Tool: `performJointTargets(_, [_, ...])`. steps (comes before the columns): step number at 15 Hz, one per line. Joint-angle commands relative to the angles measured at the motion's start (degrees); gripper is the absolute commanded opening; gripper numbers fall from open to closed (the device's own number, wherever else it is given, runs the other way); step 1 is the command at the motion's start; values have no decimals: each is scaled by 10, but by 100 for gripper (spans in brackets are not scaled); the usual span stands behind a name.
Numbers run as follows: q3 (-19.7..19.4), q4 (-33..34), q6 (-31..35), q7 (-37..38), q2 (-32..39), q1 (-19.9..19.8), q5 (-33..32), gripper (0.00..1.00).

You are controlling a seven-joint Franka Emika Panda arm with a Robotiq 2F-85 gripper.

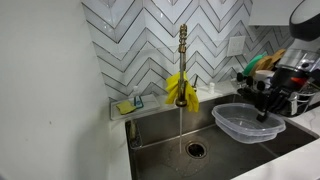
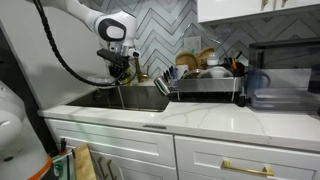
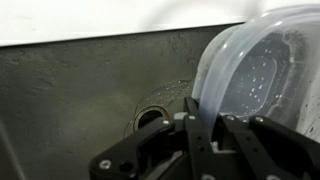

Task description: Open the tap, pick up the lunchbox on the counter and the rinse it

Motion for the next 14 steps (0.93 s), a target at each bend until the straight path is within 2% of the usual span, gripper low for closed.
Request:
performJointTargets(1, [27,-18,64,54,19,21,-5,2])
performJointTargets(8, [49,-17,203,105,91,39,5,2])
performJointTargets(14, [62,1,276,114,145,52,40,2])
